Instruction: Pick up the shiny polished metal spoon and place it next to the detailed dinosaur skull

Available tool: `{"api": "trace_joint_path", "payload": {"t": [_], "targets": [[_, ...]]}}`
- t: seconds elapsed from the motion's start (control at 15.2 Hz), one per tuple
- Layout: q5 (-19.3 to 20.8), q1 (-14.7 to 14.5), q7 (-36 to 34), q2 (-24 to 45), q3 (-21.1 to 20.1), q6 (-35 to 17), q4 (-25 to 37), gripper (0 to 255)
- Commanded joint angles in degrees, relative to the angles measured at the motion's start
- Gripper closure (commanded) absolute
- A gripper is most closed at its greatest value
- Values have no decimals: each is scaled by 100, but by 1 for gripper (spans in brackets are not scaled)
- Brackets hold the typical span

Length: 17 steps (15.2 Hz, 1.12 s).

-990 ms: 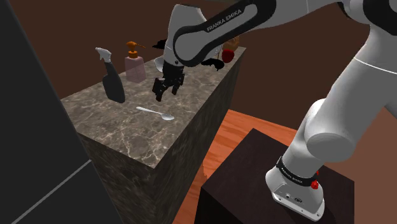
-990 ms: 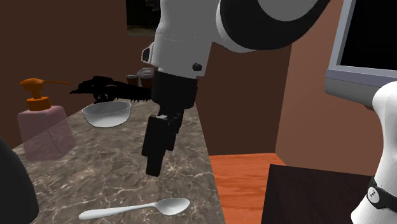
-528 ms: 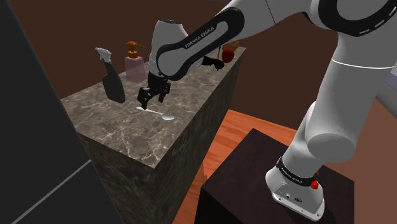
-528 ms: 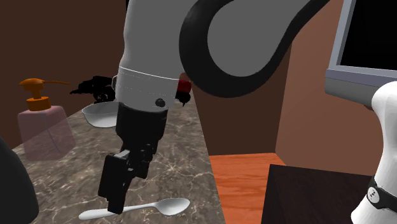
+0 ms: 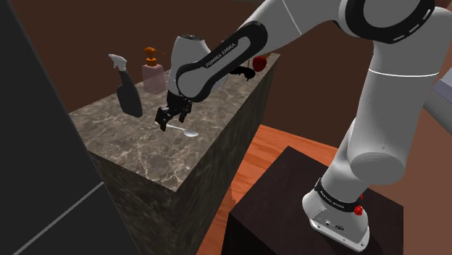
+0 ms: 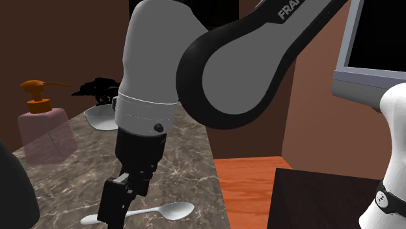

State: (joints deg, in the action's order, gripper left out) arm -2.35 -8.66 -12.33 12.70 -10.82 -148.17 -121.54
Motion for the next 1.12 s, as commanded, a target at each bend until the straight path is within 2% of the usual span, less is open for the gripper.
{"api": "trace_joint_path", "payload": {"t": [0.0, 0.26, 0.33, 0.92, 1.06], "targets": [[2, 0, 0, 12, 1, -13, 1, 0], [2, 0, 1, 11, 1, -12, 1, 0], [2, 0, 1, 11, 1, -12, 1, 255], [2, 0, 0, 11, 1, -12, 1, 255], [-18, 8, 7, -87, -6, 125, 41, 255]]}}
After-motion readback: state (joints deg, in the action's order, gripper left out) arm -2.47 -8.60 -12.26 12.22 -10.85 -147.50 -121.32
